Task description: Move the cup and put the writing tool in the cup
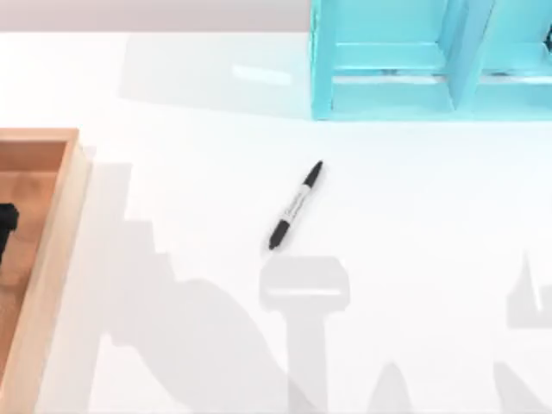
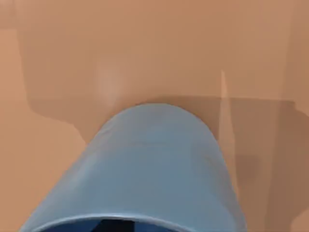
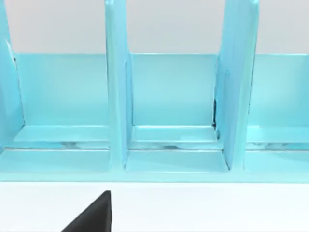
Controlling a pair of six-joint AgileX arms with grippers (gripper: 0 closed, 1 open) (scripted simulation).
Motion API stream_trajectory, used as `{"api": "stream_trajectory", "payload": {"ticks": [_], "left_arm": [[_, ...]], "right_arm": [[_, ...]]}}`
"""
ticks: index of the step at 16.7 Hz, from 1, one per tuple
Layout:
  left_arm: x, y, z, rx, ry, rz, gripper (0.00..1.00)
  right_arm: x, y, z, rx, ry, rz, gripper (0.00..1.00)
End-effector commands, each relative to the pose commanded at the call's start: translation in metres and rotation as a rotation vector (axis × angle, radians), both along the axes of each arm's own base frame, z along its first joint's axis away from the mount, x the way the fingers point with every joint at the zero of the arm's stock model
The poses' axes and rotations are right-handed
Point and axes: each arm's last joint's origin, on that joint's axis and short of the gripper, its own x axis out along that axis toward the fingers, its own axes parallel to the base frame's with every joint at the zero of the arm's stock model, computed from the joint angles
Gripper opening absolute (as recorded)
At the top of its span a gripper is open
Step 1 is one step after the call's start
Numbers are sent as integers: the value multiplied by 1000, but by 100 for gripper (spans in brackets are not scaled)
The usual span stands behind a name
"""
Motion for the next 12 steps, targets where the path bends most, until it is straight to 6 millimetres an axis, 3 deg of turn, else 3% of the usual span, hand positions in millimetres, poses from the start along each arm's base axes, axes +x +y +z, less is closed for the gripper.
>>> {"api": "stream_trajectory", "payload": {"ticks": [9, 12], "left_arm": [[0, 0, 0, 0, 0, 0, 2], [0, 0, 0, 0, 0, 0, 0]], "right_arm": [[0, 0, 0, 0, 0, 0, 100], [0, 0, 0, 0, 0, 0, 100]]}}
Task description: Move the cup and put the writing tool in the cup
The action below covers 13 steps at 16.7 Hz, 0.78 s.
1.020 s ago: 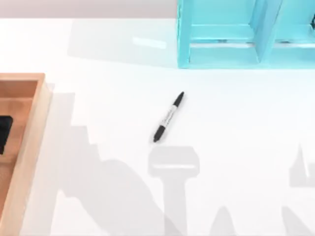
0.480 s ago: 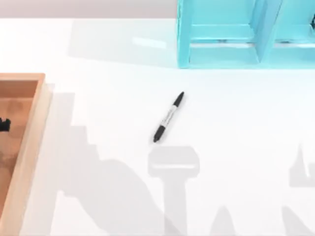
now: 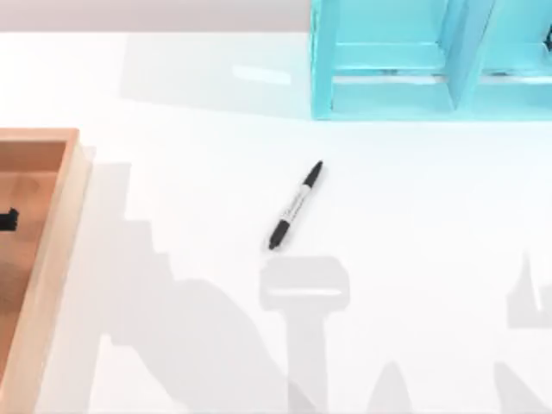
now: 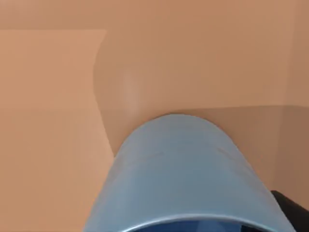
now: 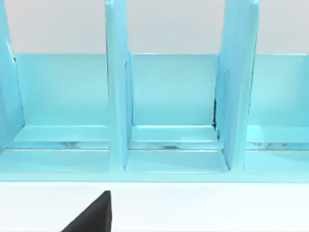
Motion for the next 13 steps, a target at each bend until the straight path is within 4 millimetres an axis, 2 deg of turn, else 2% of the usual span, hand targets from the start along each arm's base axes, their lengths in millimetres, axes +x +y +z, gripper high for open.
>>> {"api": "stream_trajectory", "payload": {"ticks": [8, 11, 13], "left_arm": [[2, 0, 5, 1, -10, -2, 0], [9, 4, 28, 1, -46, 20, 0], [15, -3, 49, -1, -56, 28, 0]], "right_arm": [[0, 0, 0, 0, 0, 0, 100], [0, 0, 0, 0, 0, 0, 100], [0, 0, 0, 0, 0, 0, 100]]}}
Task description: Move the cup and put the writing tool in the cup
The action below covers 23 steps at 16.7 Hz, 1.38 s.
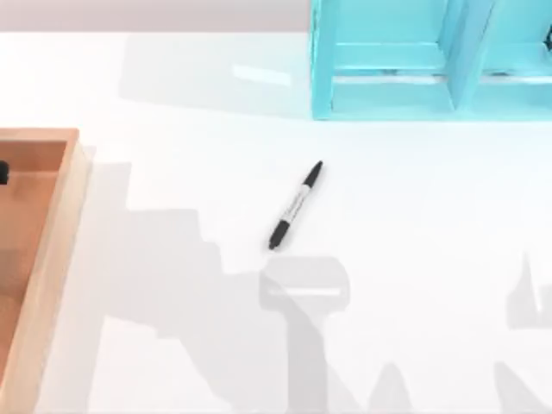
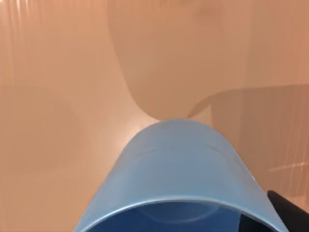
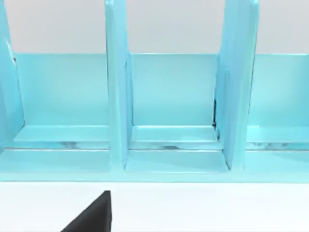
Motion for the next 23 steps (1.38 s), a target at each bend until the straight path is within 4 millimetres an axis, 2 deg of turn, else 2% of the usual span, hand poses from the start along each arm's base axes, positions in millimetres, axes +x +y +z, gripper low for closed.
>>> {"api": "stream_trajectory", "payload": {"ticks": [2, 4, 8, 11, 14, 17, 19, 23], "left_arm": [[5, -22, 21, -6, 13, -4, 0], [7, -56, 42, -10, 39, -17, 0], [-6, -122, 82, -4, 64, -30, 0], [-17, -146, 100, 1, 55, -30, 0], [-18, -147, 101, 2, 54, -30, 0], [-14, -151, 94, 5, 62, -24, 0], [-4, -169, 78, 18, 58, -18, 0], [14, -223, 35, 43, 17, -19, 0]], "right_arm": [[0, 0, 0, 0, 0, 0, 100], [0, 0, 0, 0, 0, 0, 100], [0, 0, 0, 0, 0, 0, 100], [0, 0, 0, 0, 0, 0, 100], [0, 0, 0, 0, 0, 0, 100], [0, 0, 0, 0, 0, 0, 100], [0, 0, 0, 0, 0, 0, 100], [0, 0, 0, 0, 0, 0, 100]]}}
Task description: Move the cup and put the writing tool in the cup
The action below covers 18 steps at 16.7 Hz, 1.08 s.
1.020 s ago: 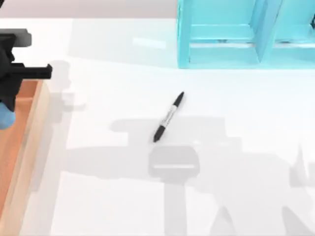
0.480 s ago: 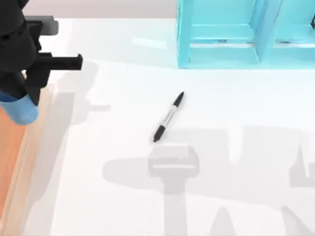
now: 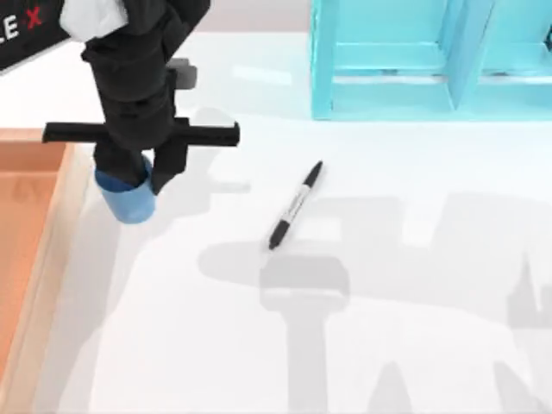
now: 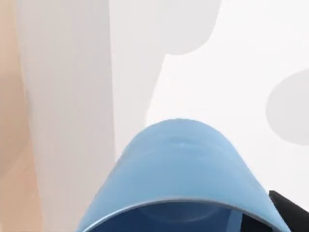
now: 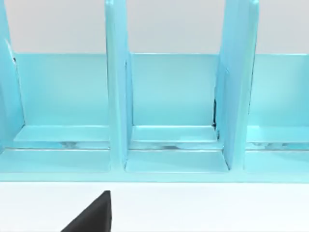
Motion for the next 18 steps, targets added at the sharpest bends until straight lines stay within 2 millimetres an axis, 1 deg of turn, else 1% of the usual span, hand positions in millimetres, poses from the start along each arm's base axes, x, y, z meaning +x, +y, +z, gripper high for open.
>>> {"api": "stream_trajectory", "payload": {"ticks": [2, 3, 8, 9, 14, 15, 18], "left_arm": [[3, -21, -18, 10, -11, 2, 0], [3, -26, -23, 12, -14, 2, 0], [3, -25, -25, 11, -9, 5, 0], [3, -24, -29, 12, -7, 5, 0], [4, -20, -63, 9, -19, 2, 0], [4, -19, -67, 12, -15, 2, 0], [4, -19, -68, 12, -14, 2, 0]], "right_arm": [[0, 0, 0, 0, 0, 0, 100], [0, 0, 0, 0, 0, 0, 100], [0, 0, 0, 0, 0, 0, 100], [0, 0, 0, 0, 0, 0, 100], [0, 0, 0, 0, 0, 0, 100], [0, 0, 0, 0, 0, 0, 100], [0, 0, 0, 0, 0, 0, 100]]}}
